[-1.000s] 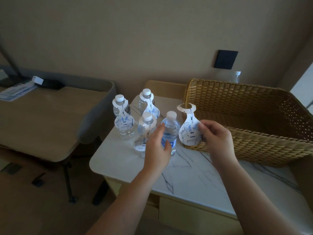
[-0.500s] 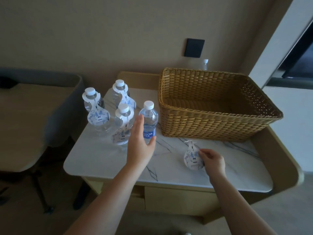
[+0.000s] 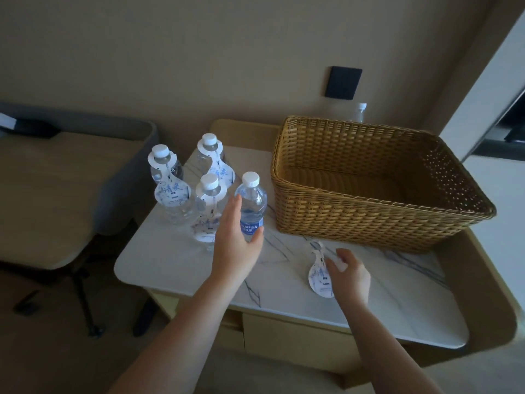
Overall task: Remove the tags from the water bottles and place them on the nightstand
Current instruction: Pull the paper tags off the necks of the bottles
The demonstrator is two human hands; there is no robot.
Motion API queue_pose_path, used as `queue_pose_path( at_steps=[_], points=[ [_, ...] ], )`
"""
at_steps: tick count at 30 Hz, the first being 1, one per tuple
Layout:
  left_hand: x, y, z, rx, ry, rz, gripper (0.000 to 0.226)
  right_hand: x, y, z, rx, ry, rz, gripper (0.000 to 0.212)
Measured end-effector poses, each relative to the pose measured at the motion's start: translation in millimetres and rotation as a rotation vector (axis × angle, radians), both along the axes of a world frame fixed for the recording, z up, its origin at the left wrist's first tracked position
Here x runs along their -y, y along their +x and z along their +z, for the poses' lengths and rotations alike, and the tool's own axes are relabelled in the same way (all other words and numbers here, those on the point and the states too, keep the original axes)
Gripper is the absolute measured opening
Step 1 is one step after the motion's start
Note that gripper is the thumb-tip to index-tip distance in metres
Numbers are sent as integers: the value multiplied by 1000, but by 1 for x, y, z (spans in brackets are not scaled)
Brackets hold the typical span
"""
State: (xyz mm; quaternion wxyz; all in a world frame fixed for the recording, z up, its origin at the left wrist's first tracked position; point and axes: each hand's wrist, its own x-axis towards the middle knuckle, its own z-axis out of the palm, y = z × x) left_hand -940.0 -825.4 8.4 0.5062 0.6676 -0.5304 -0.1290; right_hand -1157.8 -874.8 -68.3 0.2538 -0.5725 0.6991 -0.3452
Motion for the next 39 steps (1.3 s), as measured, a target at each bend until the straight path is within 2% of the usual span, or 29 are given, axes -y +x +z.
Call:
queue_pose_path(
  at_steps=[6,11,13,15,20,23,28,34,39],
  points=[
    [-20,2,30,157,-84,103,55,-14,63,40,139,-174,273,29],
    [-32,51,38,176,-190,189,42,-29,123,72,336,-233,501,29],
    [-28,75,35,193,-171,192,43,-33,142,80,380,-242,550,35],
    [-18,95,31,136,-97,153,46,-34,159,83,371,-248,592,45],
    [12,125,26,-240,208,-190,49,-38,191,80,375,-194,528,54],
    [19,136,23,-360,287,-365,57,-41,204,77,361,-208,442,50],
    [19,148,11,-319,275,-410,48,-43,214,78,334,-250,337,41],
    [3,139,3,-221,210,-399,53,-51,202,82,359,-219,281,28],
    [-9,130,-3,-196,150,-355,50,-54,182,84,572,-125,346,28]
  ],
)
